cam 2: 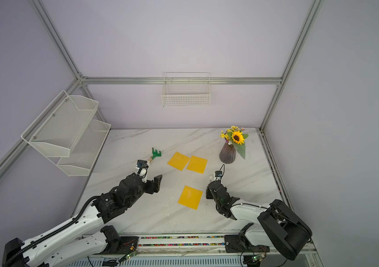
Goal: Seal the envelope with a glue stick
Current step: Place the glue stick at the center of the board.
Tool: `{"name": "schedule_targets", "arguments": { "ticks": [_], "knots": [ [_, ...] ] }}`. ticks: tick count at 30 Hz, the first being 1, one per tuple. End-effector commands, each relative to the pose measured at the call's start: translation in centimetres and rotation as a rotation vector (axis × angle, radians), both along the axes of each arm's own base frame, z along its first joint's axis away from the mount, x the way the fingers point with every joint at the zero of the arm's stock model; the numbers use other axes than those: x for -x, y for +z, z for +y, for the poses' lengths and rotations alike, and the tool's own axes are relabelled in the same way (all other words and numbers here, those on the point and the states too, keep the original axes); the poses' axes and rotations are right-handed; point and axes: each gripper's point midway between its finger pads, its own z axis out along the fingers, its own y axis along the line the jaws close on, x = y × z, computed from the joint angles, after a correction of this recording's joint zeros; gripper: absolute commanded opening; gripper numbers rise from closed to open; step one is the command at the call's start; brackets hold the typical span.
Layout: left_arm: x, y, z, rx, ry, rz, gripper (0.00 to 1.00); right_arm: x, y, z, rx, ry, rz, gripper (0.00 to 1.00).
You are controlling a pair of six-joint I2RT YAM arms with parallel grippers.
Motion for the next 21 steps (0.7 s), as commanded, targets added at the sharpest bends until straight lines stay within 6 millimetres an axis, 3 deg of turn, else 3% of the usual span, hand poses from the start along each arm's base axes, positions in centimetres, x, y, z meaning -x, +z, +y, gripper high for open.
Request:
{"name": "schedule_targets", "arguments": {
  "ticks": [1,5,10,14,17,21],
  "knots": [
    [-1.0,0.6,2.1,-0.031,0.134,-0.033,0.87,-1.5,2.2,0.0,-0.022,-0.045,-0.083,0.3],
    [-1.7,0.0,3.8,-0.117,0.217,-0.046,0.93,-2.0,4.7,-0.4,-0.002,-0.058,-0.117,0.55],
    [-3.5,-0.7,6.2,-0.216,0.318,-0.062,1.0,-3.1,9.3,-2.2,0.077,-0.097,-0.205,0.69],
    [-5.1,-1.5,9.9,-0.314,0.466,-0.054,1.0,-4.8,11.9,-5.1,0.155,-0.178,-0.237,0.85],
    [-6.1,-2.4,12.5,-0.399,0.564,-0.055,1.0,-6.1,12.7,-8.0,0.213,-0.274,-0.238,0.97],
    [-8.0,-4.8,14.1,-0.514,0.565,-0.028,1.0,-8.4,11.4,-12.0,0.306,-0.39,-0.225,0.97]
  ]
}}
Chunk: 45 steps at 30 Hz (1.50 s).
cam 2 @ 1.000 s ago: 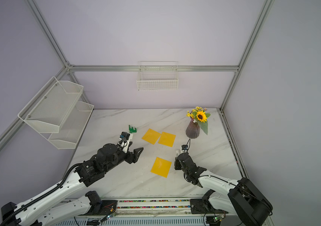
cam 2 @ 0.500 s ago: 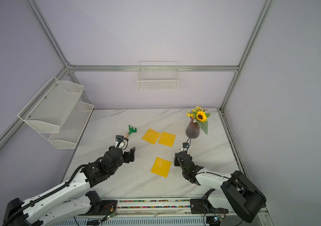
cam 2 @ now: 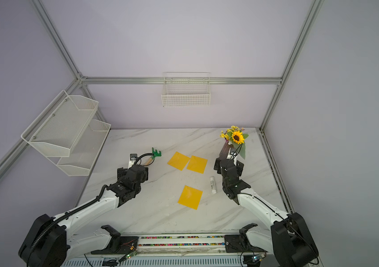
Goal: Seal the envelope with a glue stick
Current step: Place the glue stick at the center of the board, then reset both arms
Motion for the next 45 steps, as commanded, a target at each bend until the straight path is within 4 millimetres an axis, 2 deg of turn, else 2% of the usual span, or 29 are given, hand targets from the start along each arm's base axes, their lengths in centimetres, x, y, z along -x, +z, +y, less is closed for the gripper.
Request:
{"name": "schedule_targets", "arguments": {
  "ticks": [1,5,8,13,16,21,24,25,27,32,45],
  "knots": [
    [-2.1,0.5,1.7,-0.125,0.038,-0.035,1.0,-1.1,-2.2,-3.1,0.121,-0.084,0.045,0.97],
    [-4.4,-1.6,2.6,-0.206,0.007,-0.038,1.0,-1.9,-4.7,-4.7,0.156,-0.088,-0.011,0.97],
    [-5.4,-3.1,3.8,-0.175,0.001,-0.076,1.0,-2.3,-5.7,-6.1,0.132,-0.097,-0.061,0.97],
    [-7.0,-2.4,4.7,-0.128,-0.052,-0.165,1.0,-3.4,-5.9,-7.3,0.048,-0.08,-0.143,0.97],
    [-7.8,-2.9,5.7,-0.043,-0.052,-0.12,1.0,-4.1,-7.1,-7.5,0.052,-0.067,-0.131,0.97],
    [-7.5,-2.8,5.8,0.055,-0.116,-0.155,1.0,-4.9,-9.0,-6.5,0.068,0.006,-0.123,0.97],
    [-7.0,-2.8,4.6,0.102,-0.189,-0.202,1.0,-5.6,-9.7,-6.2,0.059,0.021,-0.064,0.97],
    [-6.9,-2.9,4.6,0.093,-0.206,-0.231,1.0,-5.8,-9.5,-6.2,0.068,0.022,-0.073,0.97],
    [-6.6,-2.8,5.8,0.116,-0.149,-0.281,1.0,-5.6,-9.5,-6.5,0.066,0.008,-0.071,0.97],
    [-7.1,-4.1,6.8,0.168,-0.139,-0.255,1.0,-5.7,-9.4,-6.4,0.07,0.01,-0.074,0.97],
    [-7.0,-4.0,6.8,0.162,-0.139,-0.268,1.0,-5.8,-9.5,-6.4,0.072,0.011,-0.069,0.97]
  ]
}}
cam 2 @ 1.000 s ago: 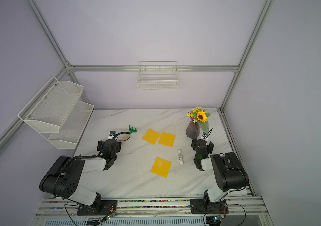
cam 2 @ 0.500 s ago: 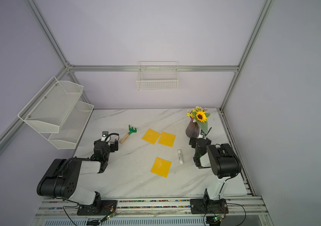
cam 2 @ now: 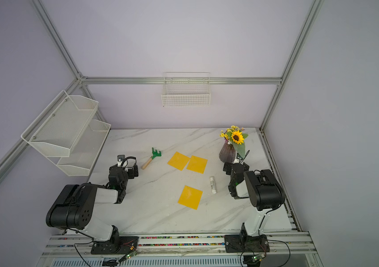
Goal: Seal the envelope with a glue stick
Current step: Reset both arms
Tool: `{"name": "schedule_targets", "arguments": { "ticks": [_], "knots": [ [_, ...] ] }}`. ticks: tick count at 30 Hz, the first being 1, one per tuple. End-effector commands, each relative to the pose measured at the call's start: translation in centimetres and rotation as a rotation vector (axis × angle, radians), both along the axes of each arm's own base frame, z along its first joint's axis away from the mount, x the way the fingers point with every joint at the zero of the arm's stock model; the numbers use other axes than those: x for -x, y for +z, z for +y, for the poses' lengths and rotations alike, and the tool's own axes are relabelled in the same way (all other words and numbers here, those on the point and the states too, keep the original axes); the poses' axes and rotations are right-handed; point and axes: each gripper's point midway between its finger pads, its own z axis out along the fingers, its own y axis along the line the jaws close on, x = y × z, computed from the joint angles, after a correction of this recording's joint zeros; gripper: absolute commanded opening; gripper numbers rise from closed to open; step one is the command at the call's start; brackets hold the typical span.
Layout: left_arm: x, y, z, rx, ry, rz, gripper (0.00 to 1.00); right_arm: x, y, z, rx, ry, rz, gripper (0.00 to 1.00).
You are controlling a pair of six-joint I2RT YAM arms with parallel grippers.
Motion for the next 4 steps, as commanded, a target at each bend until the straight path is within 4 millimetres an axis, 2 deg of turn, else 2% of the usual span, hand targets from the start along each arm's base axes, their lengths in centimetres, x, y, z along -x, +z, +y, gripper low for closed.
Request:
{"name": "schedule_targets", "arguments": {
  "ticks": [1,4],
  "knots": [
    [-0.69,2.07,-0.1,0.016,-0.006,-0.086,1.0,-0.52,0.74,0.05,0.005,0.007,-0.023,0.97],
    [-0.68,2.06,-0.12,0.016,-0.007,-0.085,1.0,-0.4,0.82,0.05,0.006,0.007,-0.024,0.97]
  ]
}}
